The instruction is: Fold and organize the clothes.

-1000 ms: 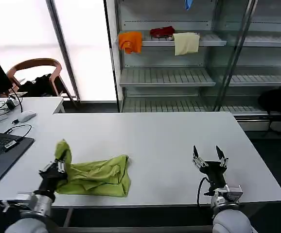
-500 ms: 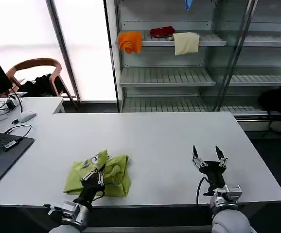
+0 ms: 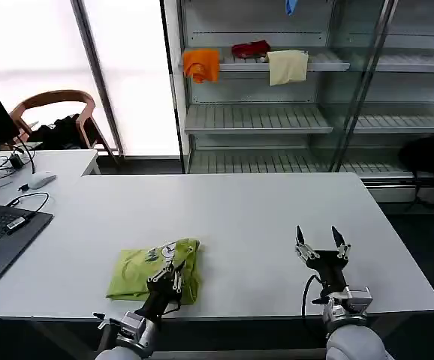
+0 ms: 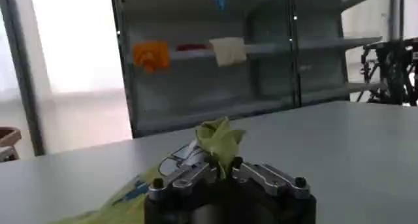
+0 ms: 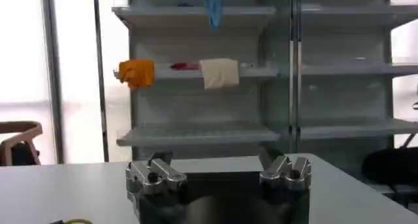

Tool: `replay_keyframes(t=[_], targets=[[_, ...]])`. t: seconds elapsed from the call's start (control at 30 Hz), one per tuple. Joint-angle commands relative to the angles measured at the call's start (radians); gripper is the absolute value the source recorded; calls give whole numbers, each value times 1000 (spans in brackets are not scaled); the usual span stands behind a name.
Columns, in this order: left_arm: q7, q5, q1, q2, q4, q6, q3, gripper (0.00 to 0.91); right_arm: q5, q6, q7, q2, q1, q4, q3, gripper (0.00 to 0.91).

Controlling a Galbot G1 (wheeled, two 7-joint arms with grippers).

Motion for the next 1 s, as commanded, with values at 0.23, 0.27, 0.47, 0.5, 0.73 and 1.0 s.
replay_keyframes(t=[0.23, 0.27, 0.47, 0.5, 0.73, 1.0], targets=[[-34, 38, -56, 59, -132, 20, -7, 907, -13, -9, -1, 9, 10, 0, -12, 907], [-35, 23, -53, 63, -150, 23, -13, 907, -12, -10, -1, 9, 11, 1, -12, 907], [-35, -19, -22, 68, -249, 59, -52, 907, -19, -24, 2, 10, 23, 0, -19, 907], [-38, -39, -21, 69, -259, 76, -80, 907, -21, -28, 1, 10, 25, 1, -20, 907], [-61, -281, 127, 84, -212, 215, -402, 907, -35, -27, -12, -7, 12, 17, -6, 907], [-143, -415, 170, 38, -110, 285, -438, 907, -30, -46, -2, -8, 25, 23, -5, 907]])
